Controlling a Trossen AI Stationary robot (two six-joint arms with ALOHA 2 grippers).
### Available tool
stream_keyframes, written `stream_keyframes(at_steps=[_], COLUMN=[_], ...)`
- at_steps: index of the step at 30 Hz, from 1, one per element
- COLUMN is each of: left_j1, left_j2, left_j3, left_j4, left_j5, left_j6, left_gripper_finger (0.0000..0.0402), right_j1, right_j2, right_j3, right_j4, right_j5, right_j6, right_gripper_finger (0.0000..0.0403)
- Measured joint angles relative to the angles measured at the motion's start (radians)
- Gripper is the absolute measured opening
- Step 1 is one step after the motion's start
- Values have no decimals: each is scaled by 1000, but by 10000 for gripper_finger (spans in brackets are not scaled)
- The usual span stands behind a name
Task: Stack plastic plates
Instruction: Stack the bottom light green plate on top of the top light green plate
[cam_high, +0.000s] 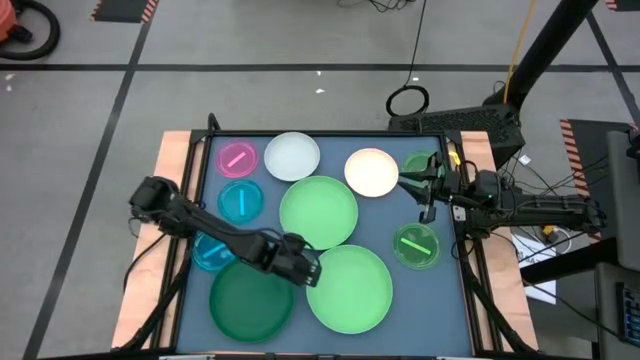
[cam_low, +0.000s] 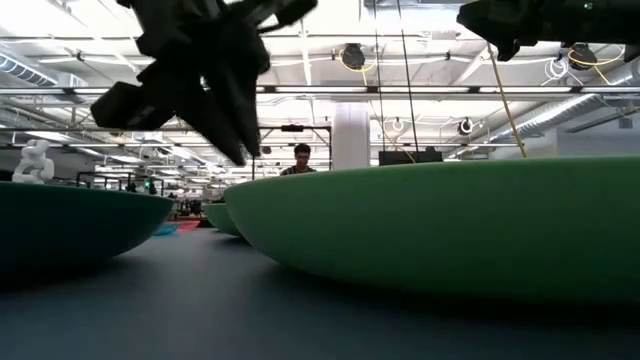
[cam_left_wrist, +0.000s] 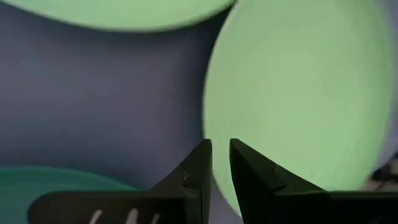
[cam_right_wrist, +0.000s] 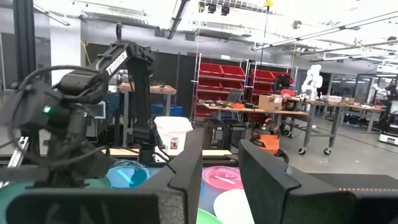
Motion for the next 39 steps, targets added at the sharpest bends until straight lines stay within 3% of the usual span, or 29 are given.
stream_keyframes(at_steps=[7,21,29,33,39], left_j1=[32,31,31,31,34], left_j2=[49,51,51,51,51], left_j3=[115,116,116,115,115], left_j4=[-151,-164,-161,-163,-164], left_j5=[2,-33,-34,-36,-38], left_j6=[132,143,160,160,171], left_gripper_finger=[63,62,7,25,85], right_j1=[0,0,0,0,0], right_j2=[0,0,0,0,0], right_j3=[0,0,0,0,0], right_j4=[-4,-9,-9,-9,-10], right_j5=[0,1,1,1,1], right_j6=[0,0,0,0,0], right_gripper_finger=[98,98,98,98,98])
